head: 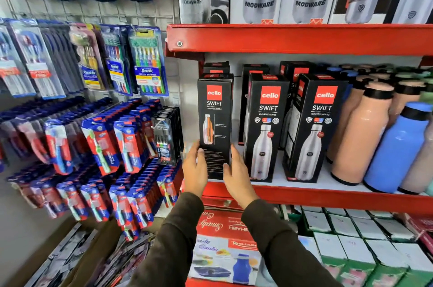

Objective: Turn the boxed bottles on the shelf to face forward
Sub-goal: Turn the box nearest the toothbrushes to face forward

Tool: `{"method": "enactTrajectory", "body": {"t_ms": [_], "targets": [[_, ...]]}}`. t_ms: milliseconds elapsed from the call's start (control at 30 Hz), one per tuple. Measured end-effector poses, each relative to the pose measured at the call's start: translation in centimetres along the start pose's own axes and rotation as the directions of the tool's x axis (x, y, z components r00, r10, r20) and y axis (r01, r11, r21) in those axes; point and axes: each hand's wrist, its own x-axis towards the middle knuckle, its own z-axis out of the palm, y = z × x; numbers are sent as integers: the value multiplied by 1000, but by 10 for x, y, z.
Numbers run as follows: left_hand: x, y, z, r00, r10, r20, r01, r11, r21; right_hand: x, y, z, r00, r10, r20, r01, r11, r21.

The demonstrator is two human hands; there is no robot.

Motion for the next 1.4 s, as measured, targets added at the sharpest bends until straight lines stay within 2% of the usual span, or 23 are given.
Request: {"method": "enactTrajectory", "body": {"t_ms": [167,300,433,633,733,800,900,1033,1200,1400], "targets": [[9,-14,-14,999,-34,36,38,991,-129,0,-4,3,997,-24,-75,25,1000,16],[6,-6,-20,1000,-20,17,24,966,-258,6,-9,5,996,-44,-81,48,998,49],[6,-6,-20,1000,4,-7,-6,958,-287,11,-13,9,992,-16,-122,24,997,70],[2,-9,-17,996,69,-58,-81,969,-235,14,-12,9,981,4,-194,17,995,103],[7,-7,-16,988,149,-42,-155,968,-197,15,-11,3,982,14,-190,11,991,131],[17,-9,-15,986,167,0,-167,982,-88,14,-10,0,987,11,-161,12,990,141],[33,-10,-18,989,78,127,-80,997,16,13,-13,-4,994,-1,-111,19,987,161],[40,-10,-21,971,-36,234,49,997,-53,15,-18,-7,998,-5,-65,16,986,166],[42,-21,-26,975,8,221,2,999,-45,13,-15,-7,1000,-18,17,16,995,103],[35,-22,-25,977,47,206,-32,997,-75,19,-9,-6,997,-66,40,65,998,8]]}}
